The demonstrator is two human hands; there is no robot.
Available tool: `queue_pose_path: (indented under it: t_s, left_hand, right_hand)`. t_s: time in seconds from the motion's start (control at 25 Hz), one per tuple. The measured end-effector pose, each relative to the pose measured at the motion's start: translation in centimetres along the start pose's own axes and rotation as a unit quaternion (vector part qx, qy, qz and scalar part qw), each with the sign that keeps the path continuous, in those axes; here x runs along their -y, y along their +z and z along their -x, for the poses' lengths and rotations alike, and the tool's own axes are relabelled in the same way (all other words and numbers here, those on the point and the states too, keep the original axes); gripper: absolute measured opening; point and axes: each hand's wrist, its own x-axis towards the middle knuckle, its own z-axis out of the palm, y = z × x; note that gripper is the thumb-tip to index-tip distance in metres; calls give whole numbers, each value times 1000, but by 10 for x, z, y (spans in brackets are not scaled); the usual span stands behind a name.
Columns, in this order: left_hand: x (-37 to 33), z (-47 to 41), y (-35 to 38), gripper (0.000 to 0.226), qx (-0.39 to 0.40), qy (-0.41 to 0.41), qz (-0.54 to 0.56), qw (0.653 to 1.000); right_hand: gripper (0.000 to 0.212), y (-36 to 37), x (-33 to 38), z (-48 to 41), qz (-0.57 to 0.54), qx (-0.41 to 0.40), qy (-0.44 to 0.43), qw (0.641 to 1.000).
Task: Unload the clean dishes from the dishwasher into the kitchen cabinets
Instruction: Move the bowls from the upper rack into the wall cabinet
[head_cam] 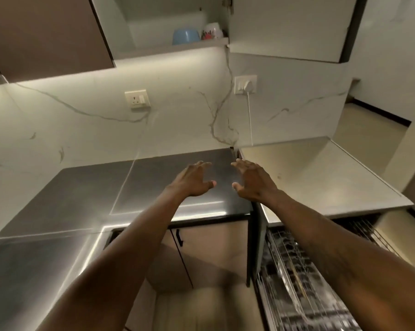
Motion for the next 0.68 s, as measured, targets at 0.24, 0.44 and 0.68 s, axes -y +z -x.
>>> queue_pose_path:
  t_s: [0.24,0.44,0.68]
  left_hand:
    - [-50,47,94,79,77,26,22,996]
    - [-119,78,148,75,125,69,42,989]
    - [-202,83,208,29,185,114,89,972]
  right_hand:
    - [76,35,-24,114,39,87,45,994]
    - [72,47,-57,194,22,109,96,989]
    - [65,54,-128,259,-14,121,153,981]
